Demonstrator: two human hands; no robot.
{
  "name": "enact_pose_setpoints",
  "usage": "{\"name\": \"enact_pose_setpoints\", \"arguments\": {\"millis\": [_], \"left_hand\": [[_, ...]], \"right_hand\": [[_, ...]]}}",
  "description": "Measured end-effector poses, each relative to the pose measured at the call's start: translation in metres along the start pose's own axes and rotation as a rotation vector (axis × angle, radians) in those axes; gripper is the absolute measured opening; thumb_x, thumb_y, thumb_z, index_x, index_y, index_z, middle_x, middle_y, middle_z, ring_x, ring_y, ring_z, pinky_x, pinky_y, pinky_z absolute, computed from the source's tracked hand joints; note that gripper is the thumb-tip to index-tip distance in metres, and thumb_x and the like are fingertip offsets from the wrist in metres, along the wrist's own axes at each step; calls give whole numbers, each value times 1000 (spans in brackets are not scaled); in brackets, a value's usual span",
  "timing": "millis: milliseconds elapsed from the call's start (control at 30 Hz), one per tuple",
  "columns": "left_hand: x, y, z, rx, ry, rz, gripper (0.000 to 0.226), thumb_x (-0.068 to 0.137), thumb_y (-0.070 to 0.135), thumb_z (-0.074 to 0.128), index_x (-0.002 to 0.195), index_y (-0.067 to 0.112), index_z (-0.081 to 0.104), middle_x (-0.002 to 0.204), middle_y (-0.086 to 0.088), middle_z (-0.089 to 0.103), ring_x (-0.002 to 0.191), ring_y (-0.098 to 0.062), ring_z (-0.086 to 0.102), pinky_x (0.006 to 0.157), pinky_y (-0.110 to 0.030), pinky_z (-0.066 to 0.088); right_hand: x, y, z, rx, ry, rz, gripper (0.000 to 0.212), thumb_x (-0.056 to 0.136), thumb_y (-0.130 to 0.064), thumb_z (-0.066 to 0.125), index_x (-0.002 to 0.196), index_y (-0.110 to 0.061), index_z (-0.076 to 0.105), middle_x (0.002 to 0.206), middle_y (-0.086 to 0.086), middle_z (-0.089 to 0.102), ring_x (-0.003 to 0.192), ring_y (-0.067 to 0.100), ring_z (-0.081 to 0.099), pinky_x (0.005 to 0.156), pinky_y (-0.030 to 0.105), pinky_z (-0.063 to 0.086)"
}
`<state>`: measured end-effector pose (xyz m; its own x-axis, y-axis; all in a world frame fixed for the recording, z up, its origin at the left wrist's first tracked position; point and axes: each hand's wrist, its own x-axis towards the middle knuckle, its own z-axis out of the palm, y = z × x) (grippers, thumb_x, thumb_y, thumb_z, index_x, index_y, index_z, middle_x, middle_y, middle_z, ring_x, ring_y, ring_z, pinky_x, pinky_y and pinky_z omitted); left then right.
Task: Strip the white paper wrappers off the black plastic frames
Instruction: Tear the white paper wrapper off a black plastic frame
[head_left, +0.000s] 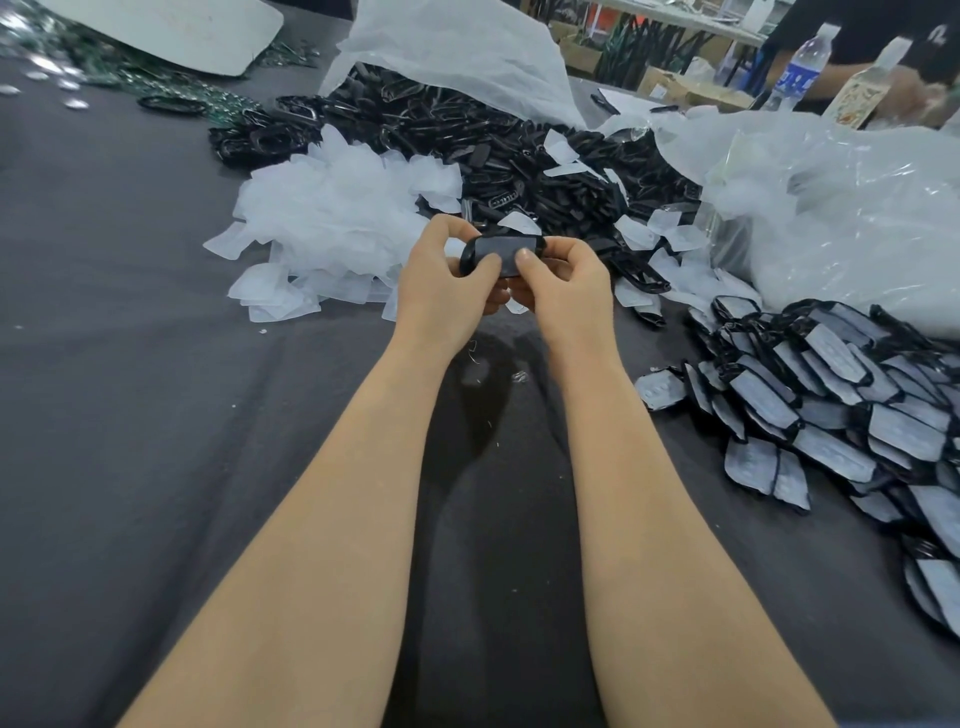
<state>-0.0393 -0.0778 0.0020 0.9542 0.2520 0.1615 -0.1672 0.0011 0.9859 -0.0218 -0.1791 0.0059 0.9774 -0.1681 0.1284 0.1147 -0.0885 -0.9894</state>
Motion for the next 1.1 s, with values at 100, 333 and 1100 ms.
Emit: {"name": "enact_pose_setpoints", "arguments": {"millis": [100,333,1100], "left_hand": [[1,-2,0,7,8,0,17,91,6,56,93,18,45,73,-4,66,52,-5,61,59,-21,55],[0,-2,-1,-2,-38,1,19,91,12,60,86,23,45,74,-4,68,56,-5,66,60,-21,57],[4,-5,-1,18,-18,-102,13,94,9,55,107,12,55,78,-4,68,60,-7,67,62,-21,56]], "right_hand": [[-2,0,2,-38,-27,-23,17,88,-5,63,102,-5,53,85,11,63,74,18,59,76,36,53],[-1,-2,-1,67,-51,39,19,86,3,62,99,-7,51,89,19,59,75,26,59,78,41,53],[-3,4,3,-185,106,-151,17,93,-11,54,109,-11,59,85,1,67,82,7,65,81,19,51]]}}
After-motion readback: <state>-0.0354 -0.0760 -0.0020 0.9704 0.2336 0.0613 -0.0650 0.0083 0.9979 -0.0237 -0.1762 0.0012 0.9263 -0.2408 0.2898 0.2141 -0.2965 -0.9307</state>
